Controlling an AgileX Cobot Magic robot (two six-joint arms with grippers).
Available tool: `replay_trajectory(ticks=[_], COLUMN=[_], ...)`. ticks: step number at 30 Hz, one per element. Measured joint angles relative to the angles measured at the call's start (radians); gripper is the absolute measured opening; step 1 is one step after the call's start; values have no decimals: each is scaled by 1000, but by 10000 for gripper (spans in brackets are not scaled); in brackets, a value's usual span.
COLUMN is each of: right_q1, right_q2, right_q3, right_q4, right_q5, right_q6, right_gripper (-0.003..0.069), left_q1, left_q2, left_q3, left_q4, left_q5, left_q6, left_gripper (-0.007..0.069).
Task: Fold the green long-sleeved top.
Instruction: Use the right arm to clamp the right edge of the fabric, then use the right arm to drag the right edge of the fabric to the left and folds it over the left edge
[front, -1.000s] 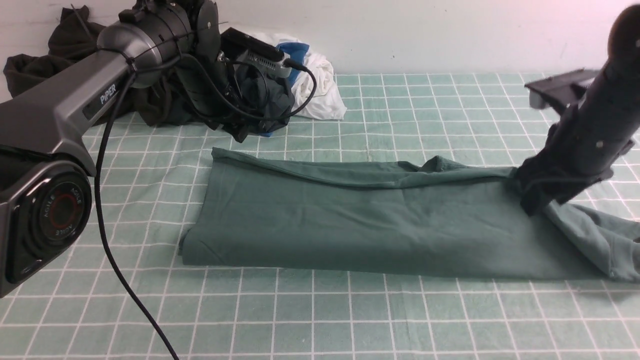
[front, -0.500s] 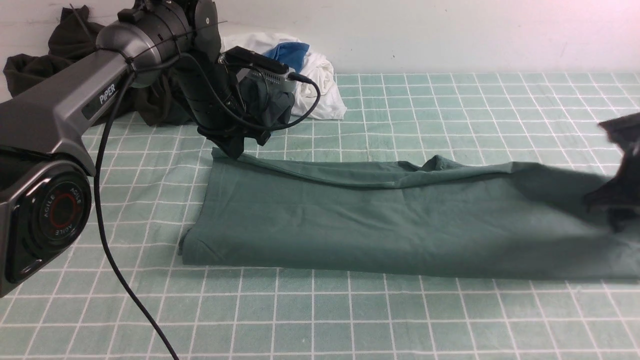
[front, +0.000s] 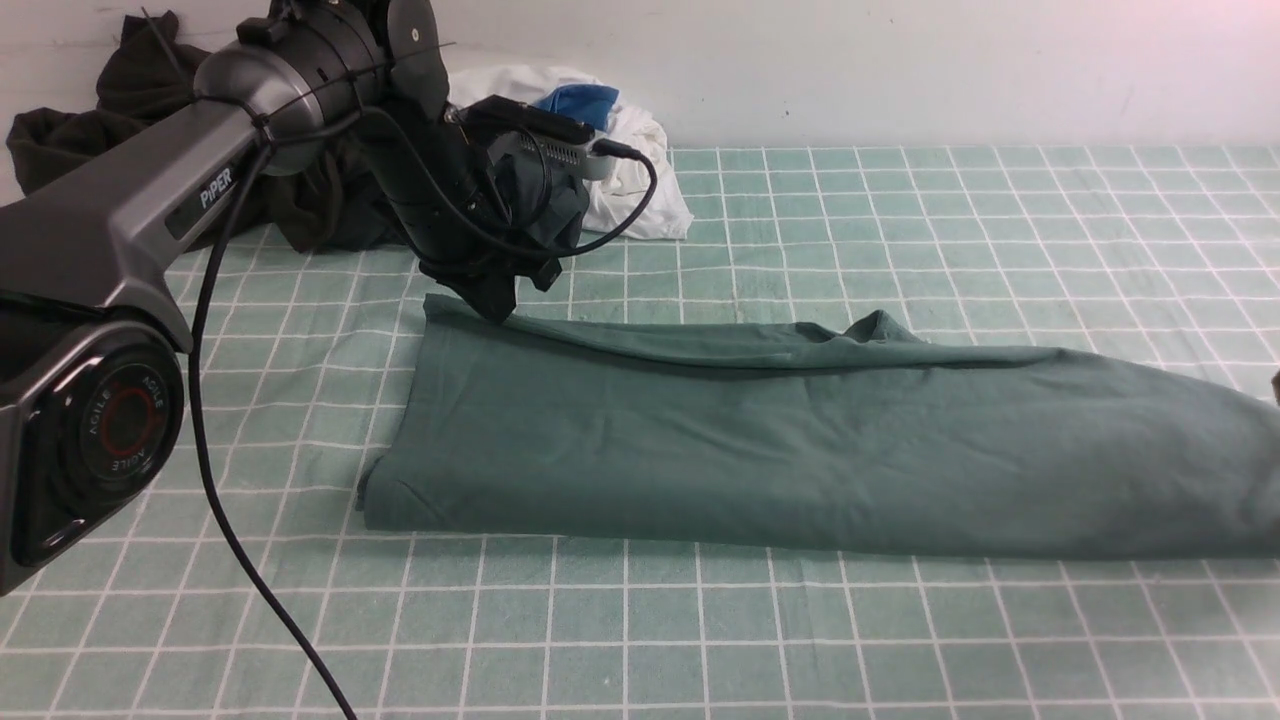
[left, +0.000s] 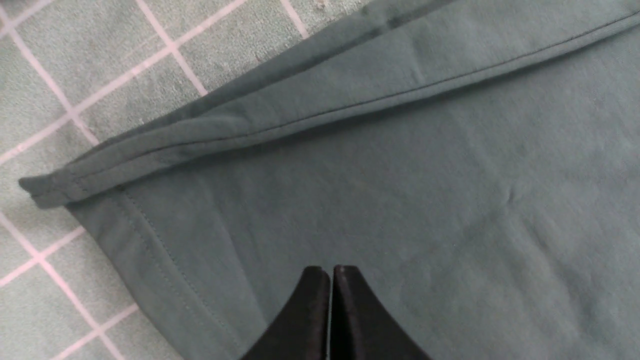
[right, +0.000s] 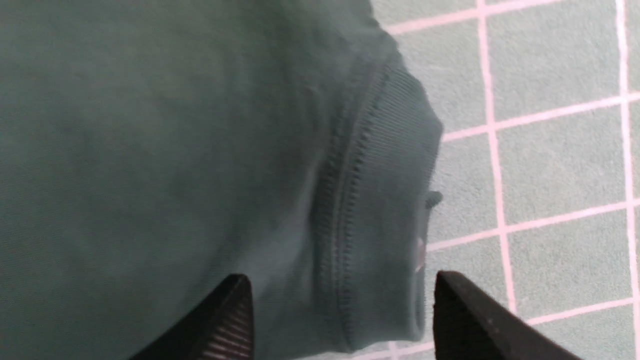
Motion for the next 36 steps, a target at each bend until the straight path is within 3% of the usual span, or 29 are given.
replay_trajectory(ticks=[6,15,20,24,25,26,27,33,36], right_q1=[-29,-8,-8,-6,-6,-5,-2,80,232], right_q2=[7,100,100,83,78,52,28,-143,-206], right_q3=[46,43,42,37,37,32,23,-105,-216], right_q4=[18,71,90,96,96,96,96,85,81], right_q5=[-123,-142,-141,-126,-123,-112,-100,-25,12], right_q6=[21,5,-12,-76,-78,-87,-88,-91,-101], right_gripper=[539,513,412,160,147,62,36,20,18], left_q1=[0,0,0,0,0,0,0,0,0], left_q2=[0,0,-2,-37,-41,-68,-92,-272,-389], left_q3=[0,0,0,0,0,1,1,1,1], left_q4=[-1,0,0,0,0,1,5,76,107], left_q5=[0,0,0,1,1,1,1,6,11], left_q6=[5,18,31,33,33,34,34,34,34], left_gripper=[-3,-3,-3,-3,-3,-3,-3,-3,-3])
